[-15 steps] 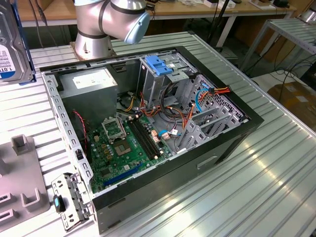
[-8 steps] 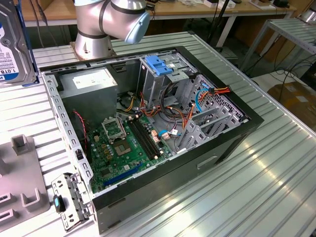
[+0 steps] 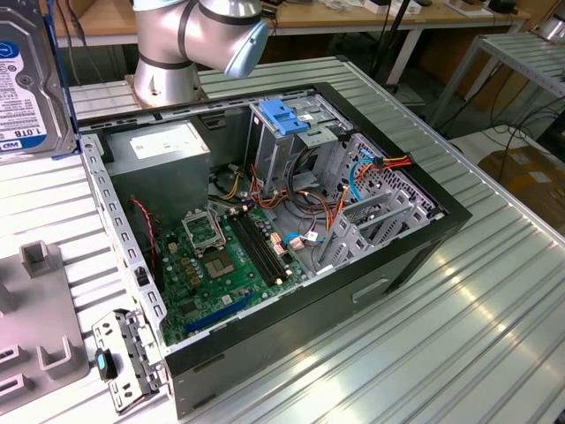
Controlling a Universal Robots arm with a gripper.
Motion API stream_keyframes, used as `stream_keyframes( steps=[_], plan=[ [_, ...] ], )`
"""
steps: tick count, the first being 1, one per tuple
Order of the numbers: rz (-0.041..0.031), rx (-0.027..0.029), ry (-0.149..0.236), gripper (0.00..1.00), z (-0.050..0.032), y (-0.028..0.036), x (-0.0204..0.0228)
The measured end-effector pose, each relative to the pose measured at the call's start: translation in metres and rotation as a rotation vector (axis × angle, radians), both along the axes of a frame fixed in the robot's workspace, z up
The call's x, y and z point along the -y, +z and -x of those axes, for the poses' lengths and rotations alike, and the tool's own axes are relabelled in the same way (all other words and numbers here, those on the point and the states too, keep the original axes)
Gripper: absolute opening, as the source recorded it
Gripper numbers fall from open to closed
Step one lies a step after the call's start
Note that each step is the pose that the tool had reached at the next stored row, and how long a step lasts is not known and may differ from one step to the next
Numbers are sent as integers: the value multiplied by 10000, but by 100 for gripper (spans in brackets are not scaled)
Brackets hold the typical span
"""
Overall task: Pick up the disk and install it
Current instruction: 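Pick up the disk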
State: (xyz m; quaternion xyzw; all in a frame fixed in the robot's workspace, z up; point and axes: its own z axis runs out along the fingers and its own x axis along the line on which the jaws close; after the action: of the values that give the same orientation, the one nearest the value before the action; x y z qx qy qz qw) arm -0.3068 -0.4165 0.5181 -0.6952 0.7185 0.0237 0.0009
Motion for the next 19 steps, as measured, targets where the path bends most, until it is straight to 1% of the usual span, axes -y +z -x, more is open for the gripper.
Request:
stream_keyframes(
  steps=[4,8,19],
  plan=[
    [14,0,0,37,-71,-3,2],
    [16,0,0,37,-169,-3,3],
    [18,-1,0,37,-336,-4,5]
  ],
)
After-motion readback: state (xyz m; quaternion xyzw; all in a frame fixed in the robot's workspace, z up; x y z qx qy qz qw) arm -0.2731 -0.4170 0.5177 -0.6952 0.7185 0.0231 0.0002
